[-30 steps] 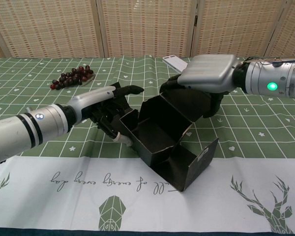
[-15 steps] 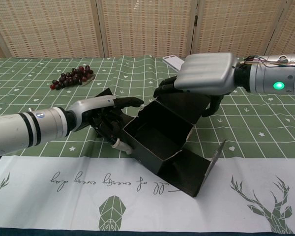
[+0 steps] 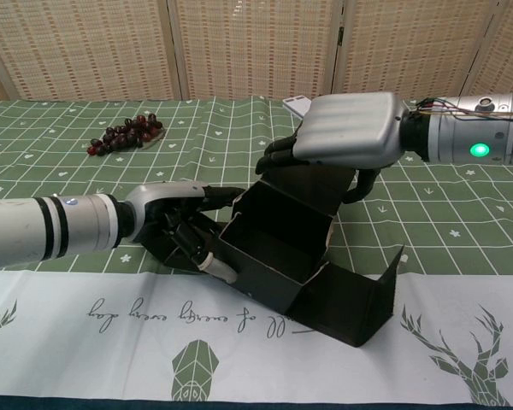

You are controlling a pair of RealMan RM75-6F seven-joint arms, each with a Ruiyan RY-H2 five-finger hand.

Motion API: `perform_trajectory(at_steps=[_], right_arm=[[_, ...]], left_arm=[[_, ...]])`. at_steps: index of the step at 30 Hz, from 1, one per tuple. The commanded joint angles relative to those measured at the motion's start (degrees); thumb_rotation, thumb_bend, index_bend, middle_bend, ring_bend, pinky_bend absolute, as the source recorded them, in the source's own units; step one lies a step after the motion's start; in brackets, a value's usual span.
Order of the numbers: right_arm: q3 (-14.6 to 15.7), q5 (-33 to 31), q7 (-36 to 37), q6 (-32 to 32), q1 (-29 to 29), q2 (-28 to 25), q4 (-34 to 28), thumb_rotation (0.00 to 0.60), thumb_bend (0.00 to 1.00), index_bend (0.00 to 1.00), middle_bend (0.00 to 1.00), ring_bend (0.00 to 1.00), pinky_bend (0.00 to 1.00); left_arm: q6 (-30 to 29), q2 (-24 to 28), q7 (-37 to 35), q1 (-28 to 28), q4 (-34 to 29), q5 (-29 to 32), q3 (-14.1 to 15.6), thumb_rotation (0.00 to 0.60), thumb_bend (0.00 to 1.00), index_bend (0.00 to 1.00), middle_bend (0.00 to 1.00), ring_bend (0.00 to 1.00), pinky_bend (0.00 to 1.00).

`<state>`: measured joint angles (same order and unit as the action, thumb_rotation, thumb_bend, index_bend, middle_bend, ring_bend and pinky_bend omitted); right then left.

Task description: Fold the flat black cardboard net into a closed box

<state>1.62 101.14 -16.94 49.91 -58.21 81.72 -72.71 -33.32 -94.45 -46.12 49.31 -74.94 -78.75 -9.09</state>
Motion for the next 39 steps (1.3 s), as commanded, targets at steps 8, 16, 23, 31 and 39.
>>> perform_trajectory(at_steps=[8, 16, 23, 31, 39], right_arm=[[-0.11, 0.7, 0.14, 0.91, -0.13, 1.15, 1.08, 0.6, 0.33, 0.23, 0.3, 0.81, 0.96], [-0.67, 0.21, -0.13, 1.3, 0.0, 1.83, 1.05, 0.6, 0.33, 0.14, 0.23, 0.81, 0.95], [-1.44, -2.33, -1.58, 0.14, 0.8, 1.41, -1.34, 0.6, 0.33, 0.0, 0.06, 0.78, 0.96], [-2.22, -5.12, -2.13, -0.18, 2.12, 0.75, -3.94, 0.6, 0.33, 0.0, 0.0, 0.75, 0.96], [-2.83, -5.57, 2.8, 4.46, 4.56, -1.33, -7.6, 0.6, 0.33, 0.0, 0.0, 0.75, 0.96]], left_arm=[[1.94, 0.45, -9.32, 0.96, 0.16, -3.27, 1.3, 0.6, 0.1, 0.17, 0.08, 0.51, 0.83], [1.91, 0.39, -13.06, 1.54, 0.9, -4.43, 2.13, 0.6, 0.1, 0.21, 0.14, 0.52, 0.83], [1.66, 0.51, -15.39, 2.02, 0.95, -5.02, 2.6, 0.6, 0.1, 0.24, 0.18, 0.52, 0.83], [1.25, 1.14, -16.39, 2.3, 0.58, -4.97, 3.04, 0.6, 0.1, 0.24, 0.18, 0.53, 0.83], [0.34, 3.48, -18.16, 2.01, -0.75, -4.59, 2.88, 0.6, 0.1, 0.24, 0.18, 0.53, 0.83]])
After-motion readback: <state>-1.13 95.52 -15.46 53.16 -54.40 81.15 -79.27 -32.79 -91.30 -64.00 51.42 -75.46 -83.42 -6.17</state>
